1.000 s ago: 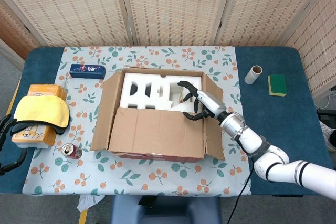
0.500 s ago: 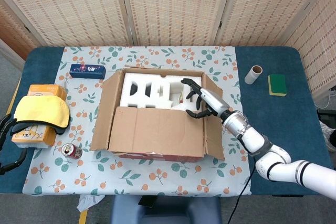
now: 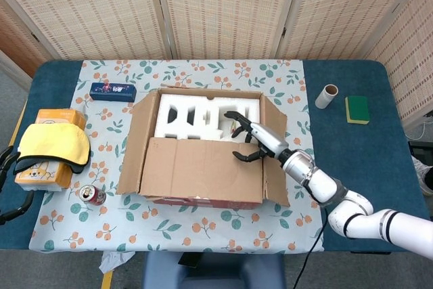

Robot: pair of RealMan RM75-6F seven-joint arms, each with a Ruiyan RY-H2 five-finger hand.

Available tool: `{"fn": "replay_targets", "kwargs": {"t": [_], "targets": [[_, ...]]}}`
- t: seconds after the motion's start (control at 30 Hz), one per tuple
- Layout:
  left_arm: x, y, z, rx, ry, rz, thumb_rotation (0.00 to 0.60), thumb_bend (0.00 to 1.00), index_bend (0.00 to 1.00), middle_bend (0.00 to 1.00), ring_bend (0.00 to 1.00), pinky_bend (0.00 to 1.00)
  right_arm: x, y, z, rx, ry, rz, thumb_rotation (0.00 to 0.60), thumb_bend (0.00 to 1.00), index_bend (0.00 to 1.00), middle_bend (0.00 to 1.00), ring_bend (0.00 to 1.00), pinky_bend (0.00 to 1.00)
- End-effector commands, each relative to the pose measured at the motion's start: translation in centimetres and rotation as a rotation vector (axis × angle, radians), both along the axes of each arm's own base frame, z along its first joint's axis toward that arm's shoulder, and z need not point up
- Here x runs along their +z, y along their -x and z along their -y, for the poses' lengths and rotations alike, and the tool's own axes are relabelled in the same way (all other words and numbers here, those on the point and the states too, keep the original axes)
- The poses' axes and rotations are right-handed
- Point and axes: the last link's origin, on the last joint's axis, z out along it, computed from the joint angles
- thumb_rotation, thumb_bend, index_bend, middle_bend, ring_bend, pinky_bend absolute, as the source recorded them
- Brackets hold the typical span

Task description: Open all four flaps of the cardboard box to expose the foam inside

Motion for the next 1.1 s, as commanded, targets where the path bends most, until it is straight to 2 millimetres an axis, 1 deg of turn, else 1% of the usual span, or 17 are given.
{"fn": "replay_targets", "kwargs": {"t": [0.03,0.17,0.33,0.5,0.7,0.8,1.1], "targets": [[-0.1,0.0,0.1,-0.003,0.001,-0.003,0.6,0.48,0.0,0.0,0.0,0.0,0.4,-0.5,-0.8,0.025,-0.002,0.016,0.6,0.43,0.0,0.0,0.3,0.53],[-0.1,-0.1,0.2,-0.007,0.001,-0.006,0.6,0.48,0.0,0.0,0.0,0.0,1.3,-1.2,-1.7,0.062,0.021,0.034,0.6,0.43,0.0,0.0,0.3,0.53],[-0.2,-0.3,0.3,-0.015,-0.001,-0.01,0.6,0.48,0.0,0.0,0.0,0.0,3.0,-2.3,-3.1,0.103,0.062,0.06,0.6,0.43,0.0,0.0,0.3,0.53],[-0.5,-0.6,0.4,-0.022,0.001,-0.031,0.6,0.48,0.0,0.0,0.0,0.0,4.5,-3.6,-4.8,0.144,0.095,0.073,0.6,0.43,0.0,0.0,0.3,0.53],[-0.7,-1.0,0.7,-0.031,-0.006,-0.051,0.6,0.48,0.0,0.0,0.0,0.0,6.7,-5.3,-7.8,0.203,0.148,0.082,0.6,0.43,0.0,0.0,0.3,0.53],[-0.9,-1.2,0.8,-0.036,-0.008,-0.061,0.6,0.47,0.0,0.0,0.0,0.0,7.6,-5.8,-9.4,0.219,0.169,0.082,0.6,0.43,0.0,0.0,0.3,0.53],[-1.1,-1.8,1.2,-0.053,-0.017,-0.088,0.6,0.48,0.0,0.0,0.0,0.0,9.3,-6.2,-13.8,0.252,0.203,0.079,0.6,0.43,0.0,0.0,0.29,0.53]]}}
